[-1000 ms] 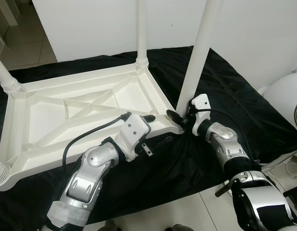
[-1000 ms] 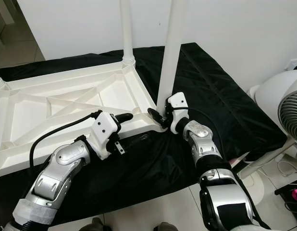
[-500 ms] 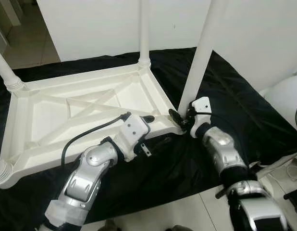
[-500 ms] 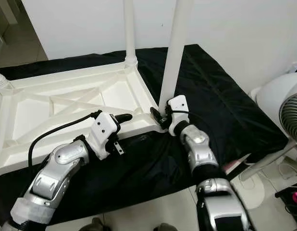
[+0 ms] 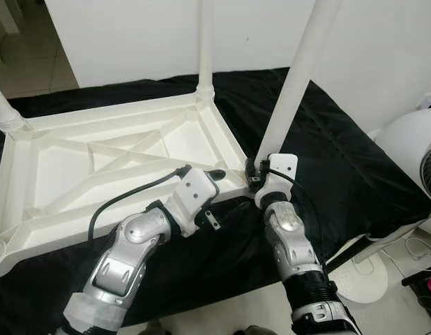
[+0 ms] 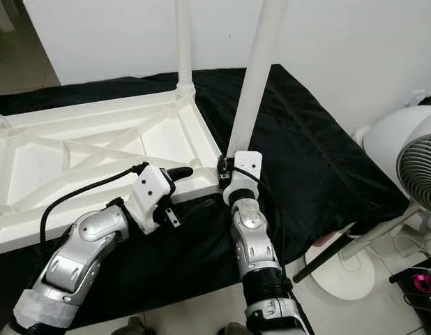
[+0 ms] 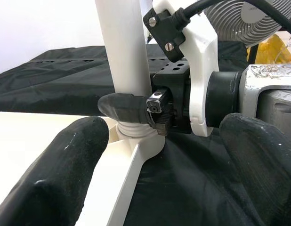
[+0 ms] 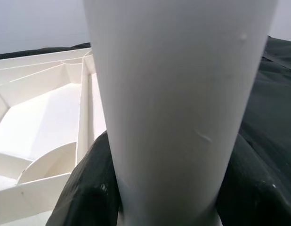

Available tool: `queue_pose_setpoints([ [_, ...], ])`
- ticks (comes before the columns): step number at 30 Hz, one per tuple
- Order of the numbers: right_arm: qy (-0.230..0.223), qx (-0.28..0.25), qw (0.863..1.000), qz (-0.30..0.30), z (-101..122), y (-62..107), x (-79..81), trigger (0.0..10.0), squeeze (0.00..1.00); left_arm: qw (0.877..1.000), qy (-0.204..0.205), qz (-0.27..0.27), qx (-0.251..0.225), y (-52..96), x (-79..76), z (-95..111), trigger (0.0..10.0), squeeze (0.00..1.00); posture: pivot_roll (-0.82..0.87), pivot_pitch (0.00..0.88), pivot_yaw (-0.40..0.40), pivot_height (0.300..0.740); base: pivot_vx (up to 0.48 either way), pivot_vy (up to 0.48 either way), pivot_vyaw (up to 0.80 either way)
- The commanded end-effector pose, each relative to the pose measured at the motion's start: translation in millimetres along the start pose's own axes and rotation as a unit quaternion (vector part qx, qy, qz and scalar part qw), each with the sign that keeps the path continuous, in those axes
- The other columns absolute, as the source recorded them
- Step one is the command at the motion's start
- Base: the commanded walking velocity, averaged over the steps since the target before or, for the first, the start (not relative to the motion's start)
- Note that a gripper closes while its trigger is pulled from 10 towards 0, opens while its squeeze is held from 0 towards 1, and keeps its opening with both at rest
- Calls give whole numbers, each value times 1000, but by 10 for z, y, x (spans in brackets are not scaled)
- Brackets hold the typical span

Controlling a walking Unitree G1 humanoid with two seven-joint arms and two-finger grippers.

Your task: Building children table

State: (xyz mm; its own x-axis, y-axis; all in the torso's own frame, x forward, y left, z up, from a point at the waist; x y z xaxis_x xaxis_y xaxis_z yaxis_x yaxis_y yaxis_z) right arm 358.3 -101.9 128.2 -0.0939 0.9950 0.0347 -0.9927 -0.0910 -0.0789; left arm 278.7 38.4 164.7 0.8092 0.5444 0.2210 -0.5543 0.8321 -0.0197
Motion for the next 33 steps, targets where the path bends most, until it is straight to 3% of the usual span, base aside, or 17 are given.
queue_pose_setpoints([
  [1, -10, 8, 1000, 8, -46, 32, -14, 10000, 0, 1000, 3, -7, 6, 8, -24, -29, 10000, 0, -51, 0, -11, 740, 0, 0, 0],
  [4, -6, 11, 1000, 6, -37, 56, -30, 10000, 0, 1000, 1, -5, 5, 8, -11, -26, 10000, 0, -49, 0, -13, 740, 0, 0, 0],
  [5, -6, 10, 1000, 6, -14, 84, -70, 10000, 1000, 1000, 2, 0, 3, 6, 8, -13, 10000, 0, -48, 0, -15, 740, 0, 0, 0],
  [11, 4, -1, 1000, 13, 58, 163, -210, 10000, 1000, 1000, 5, 6, -2, 10, 13, 2, 10000, 0, -49, 0, -22, 740, 0, 0, 0],
  [12, 8, -4, 1000, 30, 71, 183, -264, 10000, 561, 1000, 5, 6, -2, 10, 7, 4, 10000, 0, -49, 0, -22, 740, 0, 0, 0],
  [13, 8, -4, 1000, 30, 71, 183, -264, 10000, 561, 1000, 5, 6, -2, 10, 7, 4, 10000, 0, -49, 0, -22, 740, 0, 0, 0],
  [14, 8, -6, 999, 54, 79, 200, -289, 10000, 0, 1000, 5, 6, -2, 10, 0, 3, 10000, 0, -49, 0, -22, 740, 0, 0, 0],
  [19, 31, -12, 992, 122, 129, 208, -360, 10000, 0, 1000, 5, 5, -3, 9, 1, 10, 10000, 0, -53, 0, -19, 740, 0, 0, 0],
  [22, 44, -1, 978, 206, 115, 184, -349, 10000, 0, 1000, 3, 4, -2, 0, 8, 11, 10000, 0, -55, 0, -18, 740, 0, 0, 0],
  [25, 60, 13, 966, 252, 90, 125, -339, 10000, 0, 1000, 2, 4, -2, -7, 19, 14, 10000, 0, -55, 0, -14, 740, 0, 0, 0],
  [28, 64, 18, 962, 264, 88, 106, -339, 10000, 0, 1000, 1, 4, -3, -10, 24, 15, 10000, 0, -56, 0, -13, 740, 0, 0, 0],
  [30, 84, 36, 953, 290, 56, -40, -304, 10000, 0, 1000, 1, 1, -4, -20, 13, 20, 10000, 0, -54, 0, -8, 740, 0, 0, 0],
  [32, 84, 36, 953, 290, 56, -40, -304, 10000, 0, 1000, 1, 1, -4, -20, 13, 20, 10000, 0, -54, 0, -8, 740, 0, 0, 0],
  [33, 91, 42, 948, 302, 61, -123, -278, 10000, 0, 1000, 0, 0, -4, -25, 11, 23, 10000, 0, -51, 0, -5, 740, 0, 0, 0],
])
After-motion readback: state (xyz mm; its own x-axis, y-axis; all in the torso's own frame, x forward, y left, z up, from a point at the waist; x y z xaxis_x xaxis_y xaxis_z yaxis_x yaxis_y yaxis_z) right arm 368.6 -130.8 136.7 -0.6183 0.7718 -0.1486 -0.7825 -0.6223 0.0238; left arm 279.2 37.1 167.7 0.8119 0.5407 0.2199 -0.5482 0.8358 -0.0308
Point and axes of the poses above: a point about 5 cm out from each wrist's last joint towards the gripper, its own y axis pointing back from the gripper into the wrist, its own z axis along the axis of the wrist's last joint, x = y × z, the point moved 4 cm from there along -y, pointing out of the wrist towards the gripper, and after that the axes turned 2 degrees about y, right-handed, at the moved point
